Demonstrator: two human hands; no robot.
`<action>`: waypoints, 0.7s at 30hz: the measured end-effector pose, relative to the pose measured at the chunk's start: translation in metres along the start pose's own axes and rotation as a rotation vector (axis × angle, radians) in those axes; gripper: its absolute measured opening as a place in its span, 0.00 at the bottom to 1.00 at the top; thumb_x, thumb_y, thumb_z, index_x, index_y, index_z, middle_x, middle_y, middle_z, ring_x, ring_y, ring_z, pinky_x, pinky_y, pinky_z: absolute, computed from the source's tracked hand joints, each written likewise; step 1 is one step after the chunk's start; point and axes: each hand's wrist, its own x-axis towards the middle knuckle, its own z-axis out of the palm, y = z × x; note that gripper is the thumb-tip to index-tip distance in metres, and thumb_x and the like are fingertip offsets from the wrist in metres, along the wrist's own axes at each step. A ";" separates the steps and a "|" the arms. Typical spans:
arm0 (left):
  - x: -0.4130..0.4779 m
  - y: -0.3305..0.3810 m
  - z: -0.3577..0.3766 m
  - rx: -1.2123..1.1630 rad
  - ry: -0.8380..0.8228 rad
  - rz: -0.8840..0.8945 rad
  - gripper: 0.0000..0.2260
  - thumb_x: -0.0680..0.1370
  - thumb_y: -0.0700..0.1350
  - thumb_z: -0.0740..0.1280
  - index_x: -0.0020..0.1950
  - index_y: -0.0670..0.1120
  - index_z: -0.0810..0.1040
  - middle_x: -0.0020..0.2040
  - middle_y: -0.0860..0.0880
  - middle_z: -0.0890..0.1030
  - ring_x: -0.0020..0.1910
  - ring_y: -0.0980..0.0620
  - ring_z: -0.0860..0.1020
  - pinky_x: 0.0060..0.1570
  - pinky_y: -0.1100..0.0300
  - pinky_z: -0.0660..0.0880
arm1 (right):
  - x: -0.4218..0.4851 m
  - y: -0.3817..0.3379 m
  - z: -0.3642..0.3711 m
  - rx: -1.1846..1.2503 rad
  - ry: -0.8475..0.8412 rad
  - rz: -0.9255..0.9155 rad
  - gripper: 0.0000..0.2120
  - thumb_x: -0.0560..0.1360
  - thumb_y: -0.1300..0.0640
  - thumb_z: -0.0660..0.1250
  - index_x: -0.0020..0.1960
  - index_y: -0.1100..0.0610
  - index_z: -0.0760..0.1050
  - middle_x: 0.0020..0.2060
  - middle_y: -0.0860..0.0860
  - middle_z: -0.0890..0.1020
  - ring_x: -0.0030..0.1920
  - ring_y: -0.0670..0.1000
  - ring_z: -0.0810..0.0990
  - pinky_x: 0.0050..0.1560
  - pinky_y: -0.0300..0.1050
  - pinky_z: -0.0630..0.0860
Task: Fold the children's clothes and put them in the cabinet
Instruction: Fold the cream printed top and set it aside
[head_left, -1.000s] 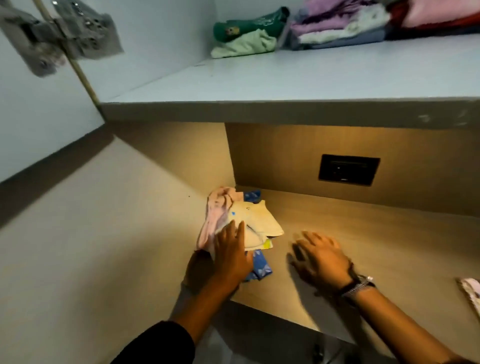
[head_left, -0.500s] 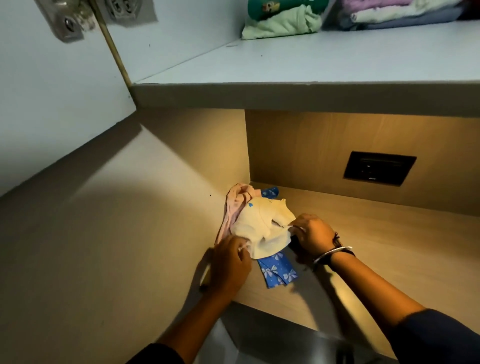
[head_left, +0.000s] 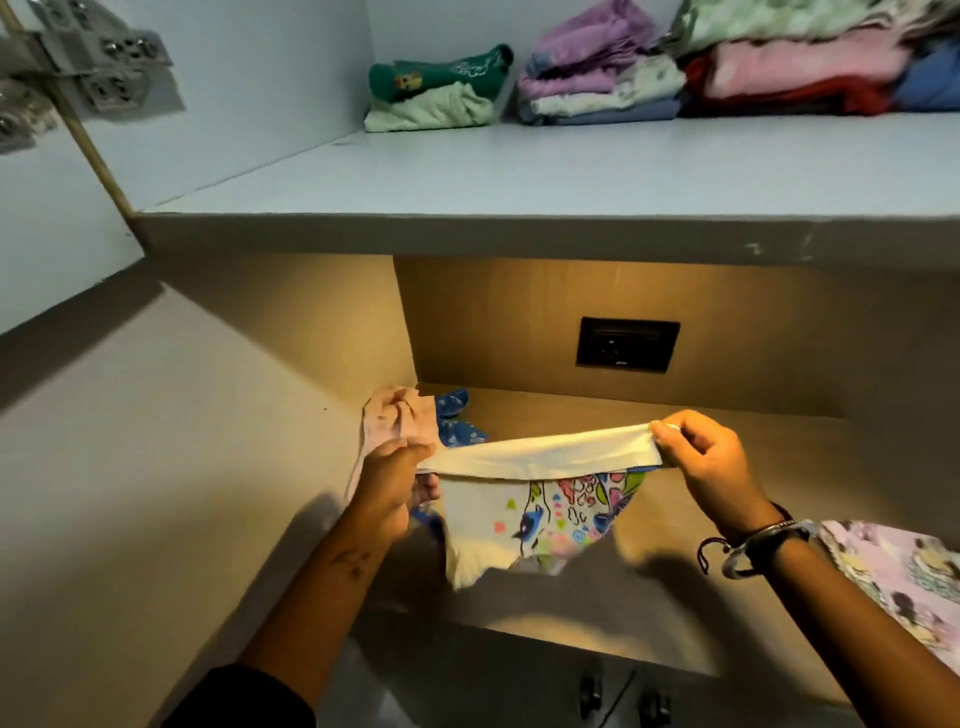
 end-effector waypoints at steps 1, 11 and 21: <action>-0.004 -0.008 0.005 -0.069 -0.006 -0.069 0.03 0.79 0.39 0.66 0.48 0.39 0.75 0.24 0.45 0.77 0.20 0.52 0.75 0.18 0.66 0.73 | -0.006 0.001 -0.007 0.003 0.003 0.030 0.13 0.79 0.61 0.63 0.37 0.65 0.73 0.30 0.48 0.76 0.30 0.42 0.72 0.33 0.36 0.72; -0.040 0.035 0.084 -0.286 -0.212 -0.108 0.06 0.80 0.35 0.63 0.43 0.40 0.74 0.32 0.43 0.82 0.30 0.49 0.82 0.26 0.60 0.80 | 0.004 -0.003 -0.075 -0.031 0.266 0.238 0.15 0.75 0.52 0.68 0.40 0.64 0.78 0.34 0.54 0.79 0.34 0.48 0.74 0.34 0.43 0.72; -0.070 0.108 0.178 -0.470 -0.335 0.165 0.08 0.80 0.36 0.63 0.59 0.39 0.76 0.45 0.45 0.76 0.48 0.51 0.79 0.39 0.60 0.79 | 0.081 -0.052 -0.148 -0.011 0.519 0.108 0.12 0.71 0.49 0.70 0.46 0.58 0.80 0.41 0.56 0.82 0.46 0.62 0.83 0.46 0.56 0.81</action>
